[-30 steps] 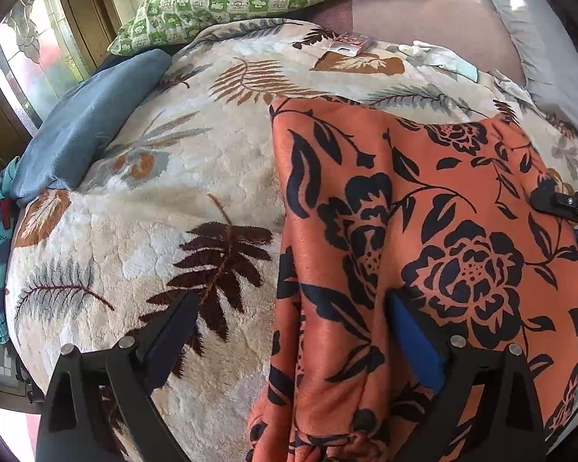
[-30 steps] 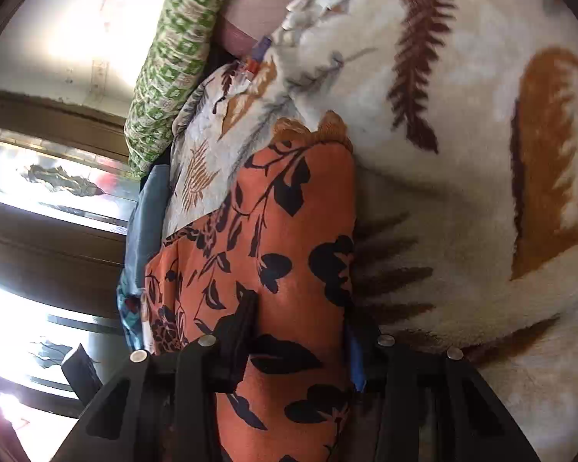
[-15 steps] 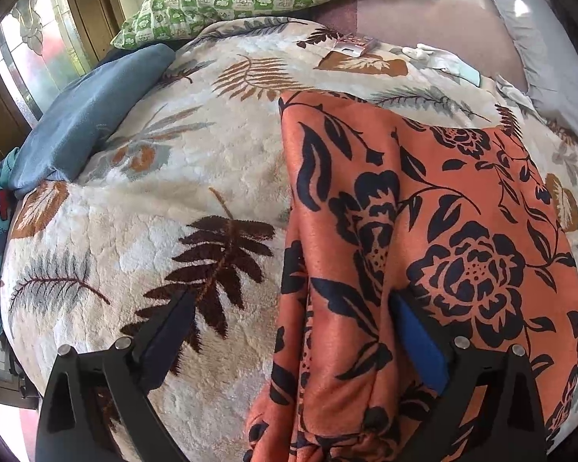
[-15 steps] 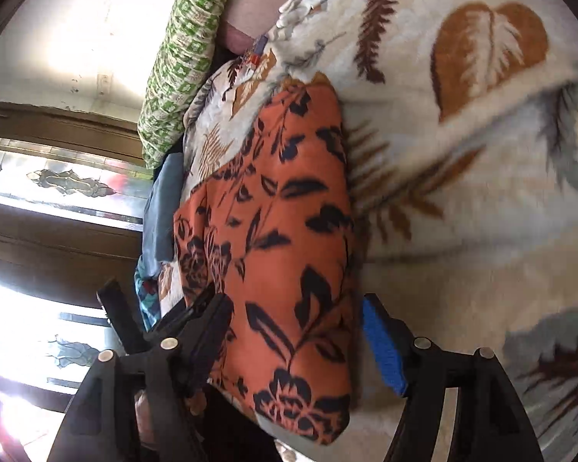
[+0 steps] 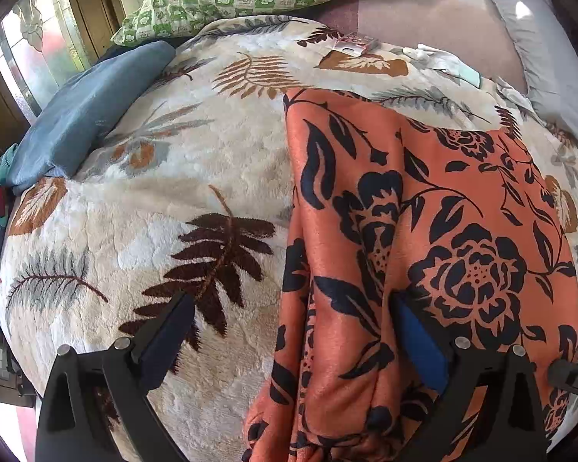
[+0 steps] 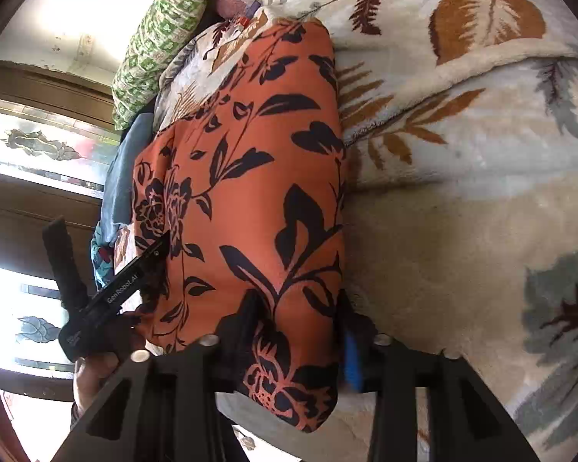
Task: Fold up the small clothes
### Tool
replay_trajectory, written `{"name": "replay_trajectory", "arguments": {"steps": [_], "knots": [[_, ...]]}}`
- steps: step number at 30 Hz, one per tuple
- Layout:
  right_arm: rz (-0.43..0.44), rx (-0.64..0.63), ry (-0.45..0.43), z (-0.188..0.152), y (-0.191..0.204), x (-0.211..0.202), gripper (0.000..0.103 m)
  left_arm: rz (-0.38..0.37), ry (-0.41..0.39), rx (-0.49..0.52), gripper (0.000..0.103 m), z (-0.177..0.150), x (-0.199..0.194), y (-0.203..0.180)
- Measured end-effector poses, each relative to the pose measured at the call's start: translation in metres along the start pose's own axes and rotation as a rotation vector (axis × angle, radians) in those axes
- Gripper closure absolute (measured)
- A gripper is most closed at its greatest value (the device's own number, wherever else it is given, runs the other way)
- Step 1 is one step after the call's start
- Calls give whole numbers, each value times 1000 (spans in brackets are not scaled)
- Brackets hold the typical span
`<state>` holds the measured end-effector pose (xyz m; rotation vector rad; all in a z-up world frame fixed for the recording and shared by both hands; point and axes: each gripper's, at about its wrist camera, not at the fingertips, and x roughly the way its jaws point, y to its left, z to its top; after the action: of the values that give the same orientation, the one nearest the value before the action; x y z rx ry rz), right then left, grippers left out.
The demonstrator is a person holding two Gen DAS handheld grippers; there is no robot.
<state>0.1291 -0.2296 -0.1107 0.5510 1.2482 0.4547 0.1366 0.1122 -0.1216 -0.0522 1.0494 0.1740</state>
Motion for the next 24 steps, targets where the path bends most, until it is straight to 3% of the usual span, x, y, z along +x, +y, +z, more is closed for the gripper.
{"name": "replay_trajectory", "arguments": {"steps": [6, 10, 11, 13, 14, 16, 19, 22, 24], "knots": [[-96, -66, -208, 23, 21, -58, 43, -6, -3, 2, 2, 0, 1, 0], [153, -46, -179, 45, 41, -47, 43, -23, -2, 0, 2, 0, 2, 2], [179, -34, -169, 49, 40, -36, 42, -28, 1, -5, 2, 0, 3, 3], [133, 9, -60, 57, 28, 12, 40, -36, 13, -15, 1, 1, 4, 3], [156, 71, -53, 58, 15, 24, 53, -40, 20, -22, 1, 2, 3, 5], [198, 153, -82, 60, 14, 10, 54, -74, 37, -51, 1, 5, -3, 13], [126, 23, -132, 61, 47, -15, 45, -166, 25, -136, 2, 7, -21, 36], [205, -45, -102, 61, 69, -10, 38, -268, 8, -228, 2, 10, -31, 67], [121, -95, -49, 59, 69, 14, 33, -348, 40, -255, 2, 17, -24, 80]]}}
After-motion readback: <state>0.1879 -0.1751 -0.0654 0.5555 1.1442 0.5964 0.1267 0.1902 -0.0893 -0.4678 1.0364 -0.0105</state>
